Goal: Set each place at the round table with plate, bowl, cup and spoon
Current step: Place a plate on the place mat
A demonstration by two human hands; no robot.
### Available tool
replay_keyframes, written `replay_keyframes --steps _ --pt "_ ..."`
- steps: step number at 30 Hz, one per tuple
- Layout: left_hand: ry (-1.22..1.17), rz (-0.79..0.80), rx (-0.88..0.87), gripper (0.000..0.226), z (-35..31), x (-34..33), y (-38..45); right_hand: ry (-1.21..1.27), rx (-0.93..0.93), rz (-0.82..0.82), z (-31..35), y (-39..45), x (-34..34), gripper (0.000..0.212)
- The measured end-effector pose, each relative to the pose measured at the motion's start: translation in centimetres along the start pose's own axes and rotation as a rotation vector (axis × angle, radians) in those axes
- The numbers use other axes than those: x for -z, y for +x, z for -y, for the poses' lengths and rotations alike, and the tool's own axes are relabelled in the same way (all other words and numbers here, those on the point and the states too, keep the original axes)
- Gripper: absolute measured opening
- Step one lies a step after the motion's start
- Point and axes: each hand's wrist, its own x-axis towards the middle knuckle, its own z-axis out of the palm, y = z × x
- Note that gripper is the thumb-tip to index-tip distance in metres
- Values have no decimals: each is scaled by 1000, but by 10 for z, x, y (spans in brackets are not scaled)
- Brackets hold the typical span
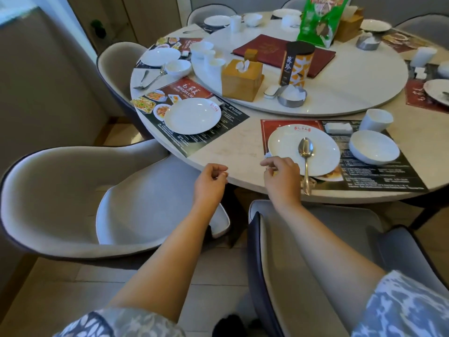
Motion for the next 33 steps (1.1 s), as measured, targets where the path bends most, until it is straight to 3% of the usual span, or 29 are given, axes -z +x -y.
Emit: replay_keyframes --steps 13,23,30,33 --pt "-11 -56 41 16 -6 70 114 120 -83 157 69 66 -95 28" --pt "117 -43 9 20 -12 127 229 143 -248 68 110 132 -164 25" --pt "216 -32 169 54 -10 128 290 101 -437 62 109 179 -195 50" --pt "264 -1 160 57 -9 127 306 40 -472 76 105 193 -202 41"
